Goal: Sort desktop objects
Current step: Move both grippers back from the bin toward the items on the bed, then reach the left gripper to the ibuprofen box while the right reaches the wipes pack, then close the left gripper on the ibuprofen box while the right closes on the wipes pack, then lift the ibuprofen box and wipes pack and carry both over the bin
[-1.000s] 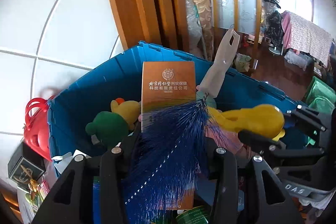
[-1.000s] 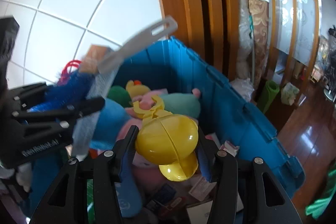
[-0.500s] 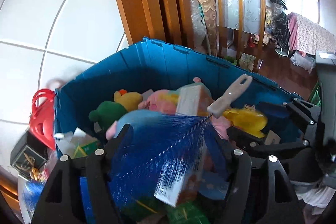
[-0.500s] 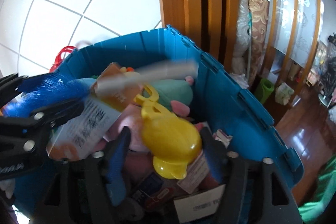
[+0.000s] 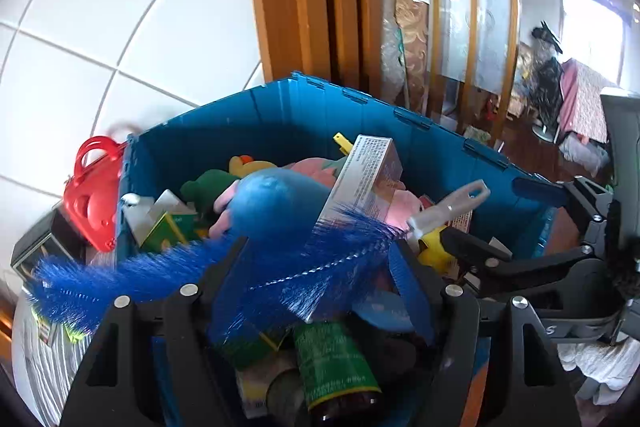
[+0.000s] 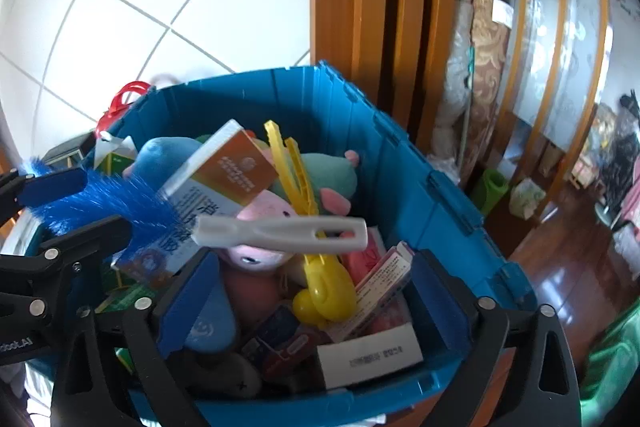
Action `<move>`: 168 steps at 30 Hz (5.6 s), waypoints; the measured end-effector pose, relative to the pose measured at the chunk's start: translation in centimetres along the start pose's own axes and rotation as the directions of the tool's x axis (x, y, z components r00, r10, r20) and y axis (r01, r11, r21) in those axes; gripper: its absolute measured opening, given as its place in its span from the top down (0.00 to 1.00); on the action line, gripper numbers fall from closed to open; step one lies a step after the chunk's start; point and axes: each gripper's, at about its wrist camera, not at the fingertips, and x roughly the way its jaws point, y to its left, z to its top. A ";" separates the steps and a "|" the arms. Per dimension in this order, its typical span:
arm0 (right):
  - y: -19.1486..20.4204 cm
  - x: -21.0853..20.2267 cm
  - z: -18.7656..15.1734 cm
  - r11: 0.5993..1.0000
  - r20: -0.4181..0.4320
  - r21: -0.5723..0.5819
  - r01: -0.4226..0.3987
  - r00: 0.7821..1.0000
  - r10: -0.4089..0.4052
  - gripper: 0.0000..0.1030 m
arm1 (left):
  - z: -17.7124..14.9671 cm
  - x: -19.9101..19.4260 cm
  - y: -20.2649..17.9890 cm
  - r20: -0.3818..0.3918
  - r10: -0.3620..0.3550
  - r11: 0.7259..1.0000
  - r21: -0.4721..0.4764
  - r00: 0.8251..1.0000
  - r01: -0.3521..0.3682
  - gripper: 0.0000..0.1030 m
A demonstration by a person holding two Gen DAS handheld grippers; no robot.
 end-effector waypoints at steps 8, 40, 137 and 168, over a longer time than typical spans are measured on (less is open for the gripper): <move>1.5 -2.2 -0.5 1.000 0.031 -0.026 0.004 1.000 -0.003 0.00 | -2.1 -2.5 0.8 0.062 0.030 0.999 -0.040 0.998 -0.028 0.33; 21.3 -6.9 0.6 0.955 0.150 -0.225 -0.192 0.962 0.229 0.00 | -11.5 -11.6 17.5 0.146 0.201 0.946 -0.288 0.969 -0.152 0.33; 74.5 39.4 -4.3 0.815 -0.526 -0.351 -0.460 0.818 0.236 0.07 | -37.0 9.3 70.0 -0.498 0.233 0.693 -0.517 0.835 -0.502 0.10; 52.4 8.0 -1.1 0.875 -0.060 -0.299 -0.380 0.923 0.380 0.28 | -24.5 -10.9 47.0 -0.075 0.412 0.800 -0.447 0.908 -0.400 0.13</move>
